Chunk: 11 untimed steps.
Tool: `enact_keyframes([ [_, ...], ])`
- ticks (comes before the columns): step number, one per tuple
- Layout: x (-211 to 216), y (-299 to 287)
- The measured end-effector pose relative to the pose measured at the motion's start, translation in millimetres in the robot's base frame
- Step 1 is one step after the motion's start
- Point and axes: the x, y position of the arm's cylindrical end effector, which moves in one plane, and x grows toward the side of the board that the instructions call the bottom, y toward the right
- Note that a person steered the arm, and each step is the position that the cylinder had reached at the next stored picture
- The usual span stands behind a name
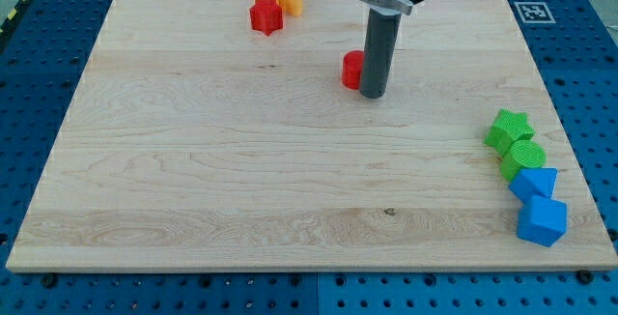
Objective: Push the red circle diagonally to the heart
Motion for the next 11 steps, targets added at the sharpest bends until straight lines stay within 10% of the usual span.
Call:
enact_keyframes([
  [11, -24.0, 8.5],
])
